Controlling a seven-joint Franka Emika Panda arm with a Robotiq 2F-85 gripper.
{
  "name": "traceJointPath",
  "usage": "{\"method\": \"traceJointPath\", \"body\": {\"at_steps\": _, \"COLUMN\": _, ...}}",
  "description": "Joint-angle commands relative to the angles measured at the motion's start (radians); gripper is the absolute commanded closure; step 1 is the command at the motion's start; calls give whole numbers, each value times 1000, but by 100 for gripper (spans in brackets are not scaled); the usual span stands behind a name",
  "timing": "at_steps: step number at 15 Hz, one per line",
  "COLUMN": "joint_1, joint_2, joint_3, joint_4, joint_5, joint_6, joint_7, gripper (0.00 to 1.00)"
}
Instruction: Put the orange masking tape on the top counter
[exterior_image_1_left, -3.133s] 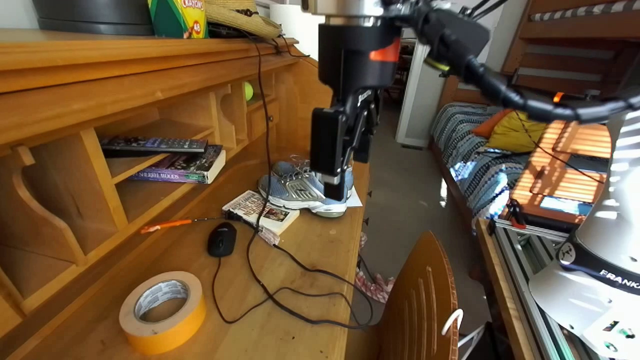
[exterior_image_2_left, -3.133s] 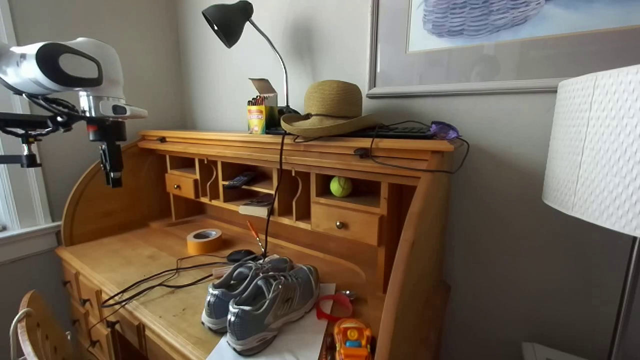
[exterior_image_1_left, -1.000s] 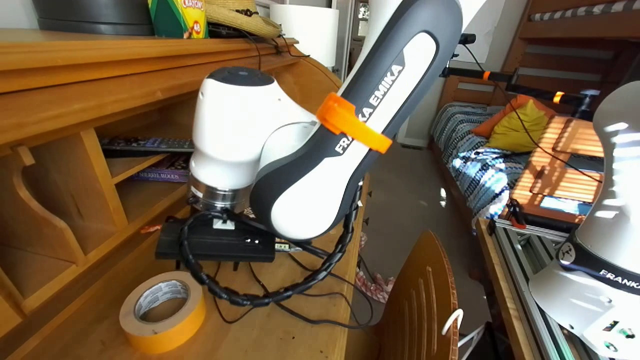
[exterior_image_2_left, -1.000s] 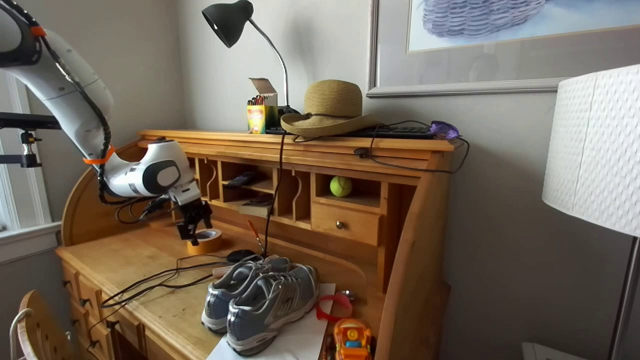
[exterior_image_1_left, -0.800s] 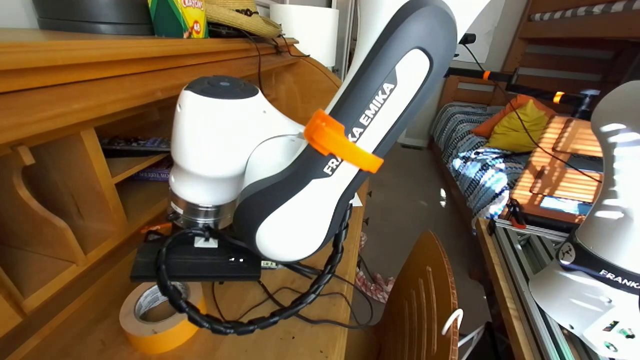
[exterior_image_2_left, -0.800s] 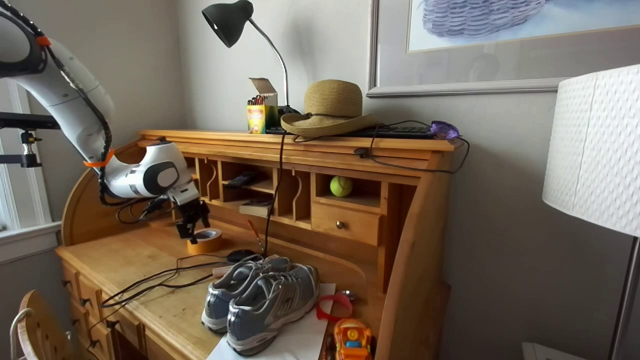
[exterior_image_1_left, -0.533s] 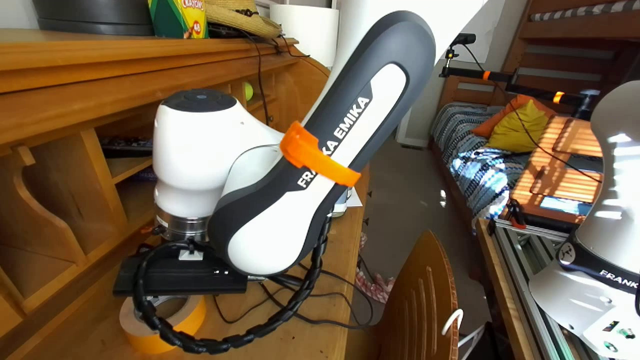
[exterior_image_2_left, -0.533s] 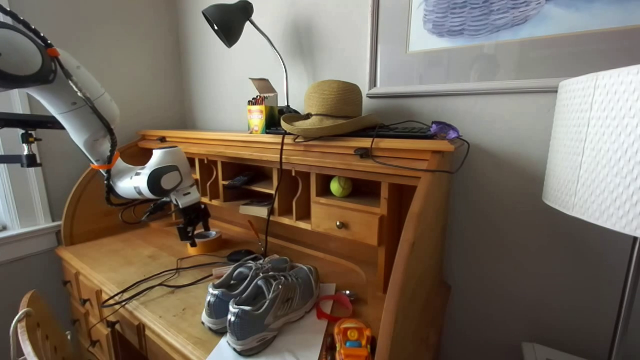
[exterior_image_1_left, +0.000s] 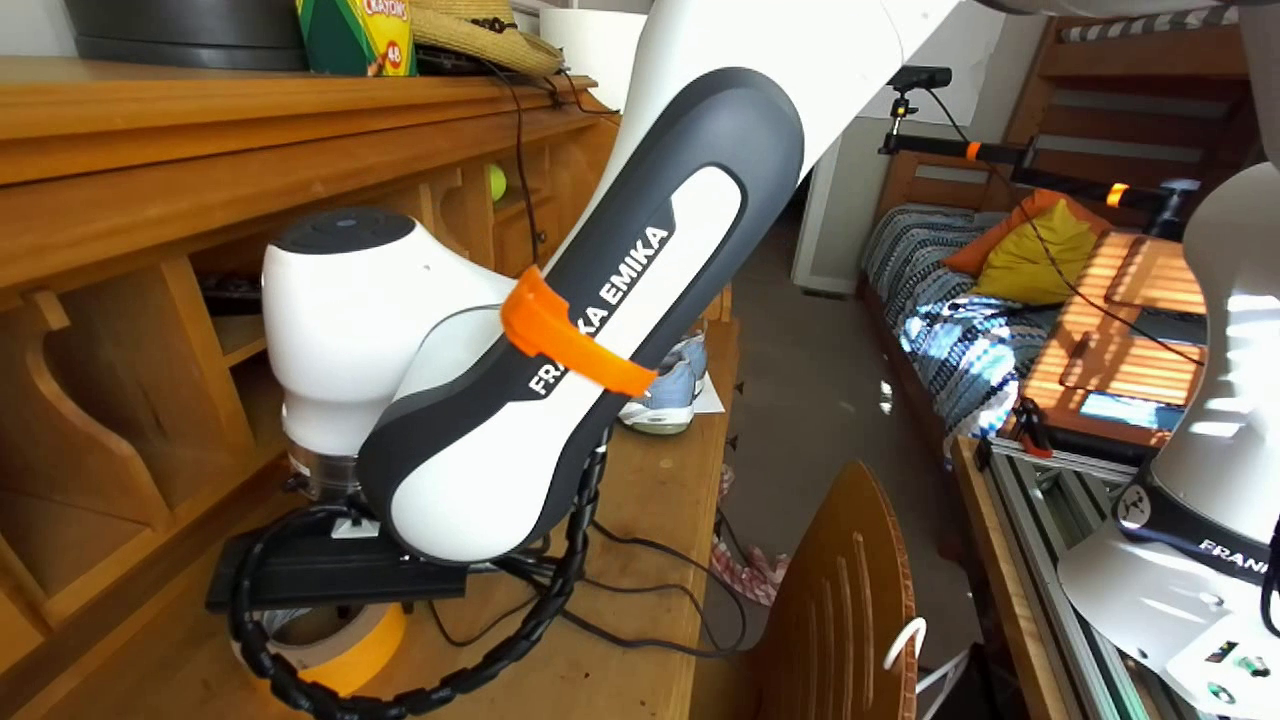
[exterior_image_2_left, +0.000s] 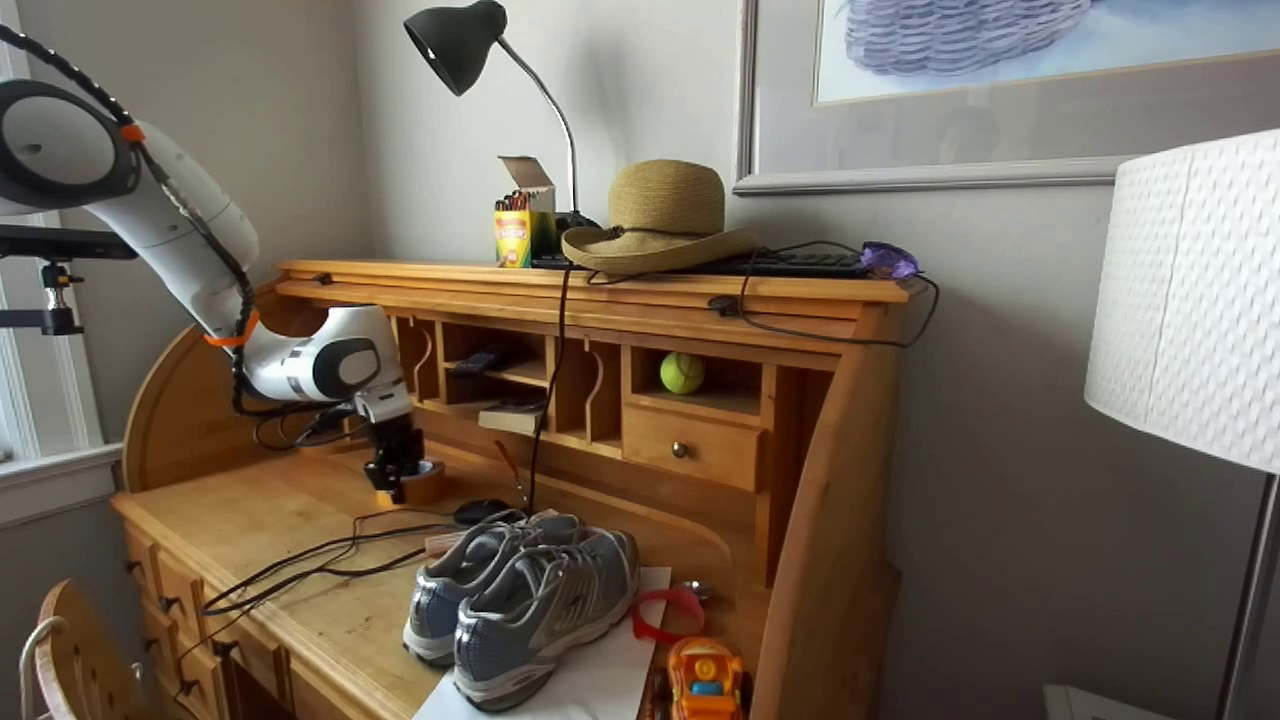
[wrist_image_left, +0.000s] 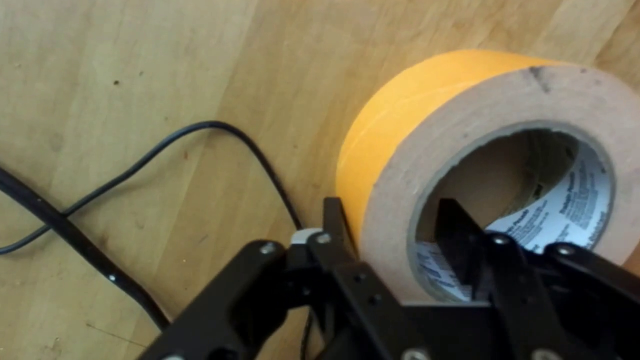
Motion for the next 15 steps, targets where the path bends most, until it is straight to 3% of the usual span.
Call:
{"method": "traceJointPath", "body": {"at_steps": 1, "joint_1": -5, "joint_2": 26, "joint_3": 3, "joint_4": 45, "joint_5": 16, "joint_6": -40, "joint_7": -2, "gripper": 79}}
{"method": "traceJointPath", "body": {"at_steps": 4, "joint_1": -24, "joint_2": -26, "joint_3": 17, "joint_4": -15, "joint_5": 20, "joint_6": -57, "joint_7": -29, "gripper": 97}}
{"method": "traceJointPath", "body": {"at_steps": 9, "joint_1": -89, "joint_2": -208, "joint_3": 61, "joint_4": -295, "joint_5": 14, "joint_6": -31, "joint_7": -199, "gripper": 93}}
{"method": "traceJointPath", "body": {"at_steps": 12, "joint_1": -77, "joint_2": -300, "joint_3": 22, "joint_4": -452, "joint_5": -20, "joint_6": 102, "joint_7": -235, "gripper": 93}}
{"method": "traceJointPath", "body": {"at_steps": 15, "joint_1": -64, "joint_2": -396, "joint_3": -7, "joint_4": -614, "joint_5": -8, "joint_6": 350, "joint_7": -246, "gripper": 93}}
